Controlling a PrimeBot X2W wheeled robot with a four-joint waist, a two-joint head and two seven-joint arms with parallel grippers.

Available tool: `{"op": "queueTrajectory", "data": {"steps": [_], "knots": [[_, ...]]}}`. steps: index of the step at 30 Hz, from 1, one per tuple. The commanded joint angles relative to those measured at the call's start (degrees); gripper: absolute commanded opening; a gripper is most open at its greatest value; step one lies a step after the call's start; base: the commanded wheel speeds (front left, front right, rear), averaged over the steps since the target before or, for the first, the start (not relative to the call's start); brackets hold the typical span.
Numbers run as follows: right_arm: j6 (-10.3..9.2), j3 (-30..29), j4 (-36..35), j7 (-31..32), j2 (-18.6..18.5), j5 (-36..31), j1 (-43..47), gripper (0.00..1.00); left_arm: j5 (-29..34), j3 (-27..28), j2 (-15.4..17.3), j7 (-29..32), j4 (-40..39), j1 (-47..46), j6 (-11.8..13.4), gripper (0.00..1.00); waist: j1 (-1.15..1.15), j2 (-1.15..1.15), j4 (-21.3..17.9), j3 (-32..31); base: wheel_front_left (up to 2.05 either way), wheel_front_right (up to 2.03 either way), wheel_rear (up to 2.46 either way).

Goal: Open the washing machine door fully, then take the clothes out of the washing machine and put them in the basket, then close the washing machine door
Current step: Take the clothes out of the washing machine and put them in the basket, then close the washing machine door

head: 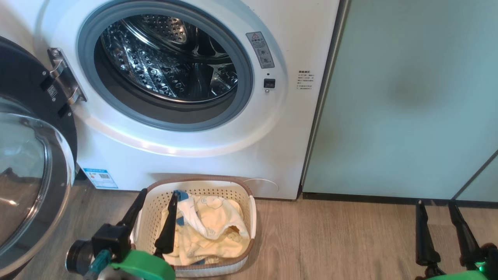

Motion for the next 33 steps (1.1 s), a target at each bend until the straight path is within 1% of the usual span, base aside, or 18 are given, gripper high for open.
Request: {"op": "queueTrajectory", "data": {"steps": [1, 15, 20, 25, 33], "knots": [[-0.16, 1.35, -1.70, -0.32, -0.86, -0.05, -1.41, 1.00, -0.34, 2.03, 0.81, -0.02, -2.19, -1.59, 0.35, 1.00, 0.01, 0.00, 0.07, 0.00, 0.00, 0.00, 0.00], [-0.16, 1.76, -1.29, -0.32, -0.86, 0.00, -1.65, 1.00, -0.54, 1.43, 1.05, -0.27, -2.22, -1.55, 1.26, 1.00, 0.01, 0.00, -0.14, 0.09, 0.00, 0.00, 0.00], [-0.16, 1.85, -1.30, -0.32, -0.86, 0.10, -1.72, 1.00, -0.46, 1.22, 1.07, -0.30, -2.09, -1.59, 1.81, 1.00, 0.01, 0.00, -0.15, 0.02, -0.43, 0.43, 0.00], [-0.16, 1.81, -1.46, -0.32, -0.86, 0.01, -1.70, 1.00, -0.58, 0.95, 1.14, -0.37, -2.00, -1.60, 2.18, 1.00, 0.01, 0.00, -0.12, 0.06, -1.17, 1.17, 0.00], [-0.16, 1.72, -1.39, -0.32, -0.86, -0.06, -1.73, 1.00, -0.54, 0.44, 1.58, -0.70, -2.04, -1.71, 2.32, 1.00, 0.01, 0.00, 0.02, 0.19, -1.96, 1.95, 0.01]]}}
